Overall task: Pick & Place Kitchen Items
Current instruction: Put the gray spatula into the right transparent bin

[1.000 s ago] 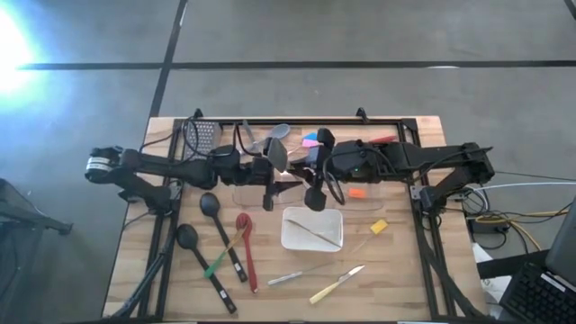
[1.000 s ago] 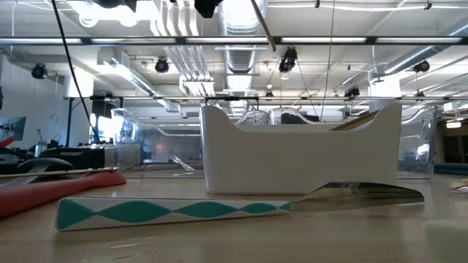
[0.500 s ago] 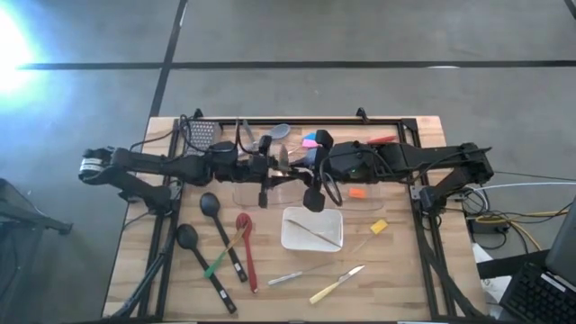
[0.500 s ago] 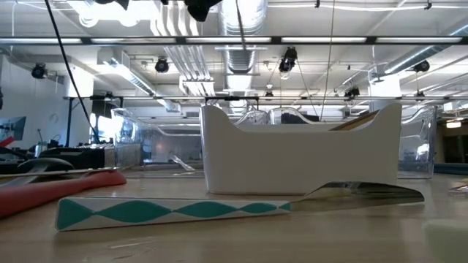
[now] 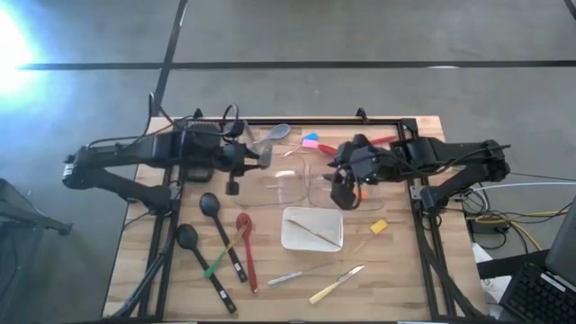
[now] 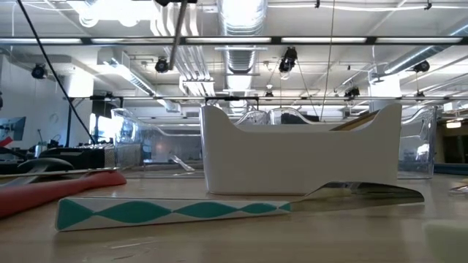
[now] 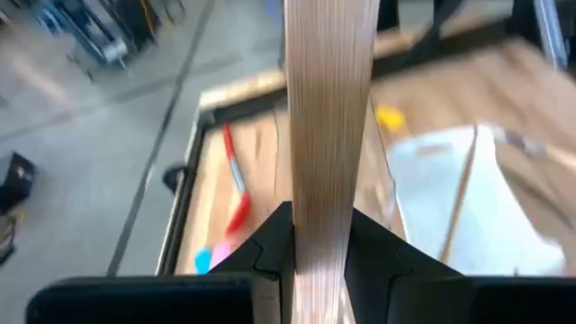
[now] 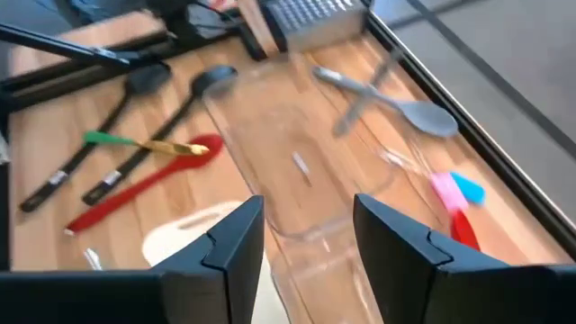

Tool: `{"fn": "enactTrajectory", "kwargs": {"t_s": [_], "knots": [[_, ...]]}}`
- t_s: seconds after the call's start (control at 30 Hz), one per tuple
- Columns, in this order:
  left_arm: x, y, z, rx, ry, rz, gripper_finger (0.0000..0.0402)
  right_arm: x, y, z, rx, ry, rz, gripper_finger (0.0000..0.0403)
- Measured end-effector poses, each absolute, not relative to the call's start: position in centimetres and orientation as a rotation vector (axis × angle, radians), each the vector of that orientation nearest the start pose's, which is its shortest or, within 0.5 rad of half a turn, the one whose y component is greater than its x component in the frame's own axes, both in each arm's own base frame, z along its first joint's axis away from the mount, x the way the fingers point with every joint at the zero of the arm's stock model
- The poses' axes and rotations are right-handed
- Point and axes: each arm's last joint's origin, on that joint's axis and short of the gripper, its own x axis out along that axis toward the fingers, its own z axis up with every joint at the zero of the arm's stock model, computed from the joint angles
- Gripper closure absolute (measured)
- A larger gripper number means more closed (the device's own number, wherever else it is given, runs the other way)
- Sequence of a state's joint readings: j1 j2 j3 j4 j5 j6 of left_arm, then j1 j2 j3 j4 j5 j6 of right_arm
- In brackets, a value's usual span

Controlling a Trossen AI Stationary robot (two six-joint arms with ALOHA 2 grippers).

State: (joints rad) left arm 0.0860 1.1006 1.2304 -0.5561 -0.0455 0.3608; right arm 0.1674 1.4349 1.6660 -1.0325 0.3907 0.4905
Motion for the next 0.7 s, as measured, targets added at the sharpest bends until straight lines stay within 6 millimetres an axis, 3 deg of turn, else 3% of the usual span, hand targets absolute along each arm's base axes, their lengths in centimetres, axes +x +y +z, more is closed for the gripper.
{"fn": "enactTrajectory", "kwargs": {"t_s": [0.17, 0.3, 0.47, 0.7], "knots": [[22.6, 2.4, 39.5, 0.395, 0.659, 0.085, 0.0333, 26.3, 3.6, 40.3, 0.245, 0.717, -0.43, 0.0253], [23.2, 3.2, 38.4, 0.544, 0.964, 0.231, 0.0333, 25.6, 3.4, 39.8, 0.257, 0.724, -0.438, 0.0265], [25.1, 4.2, 35.8, 0.652, 1.29, 0.293, 0.0333, 24.6, 3.3, 39.6, 0.263, 0.72, -0.44, 0.0279], [28.6, 4.6, 31.0, 0.704, 1.53, 0.21, 0.0333, 23.1, 3.0, 39.1, 0.29, 0.714, -0.45, 0.0298]]}}
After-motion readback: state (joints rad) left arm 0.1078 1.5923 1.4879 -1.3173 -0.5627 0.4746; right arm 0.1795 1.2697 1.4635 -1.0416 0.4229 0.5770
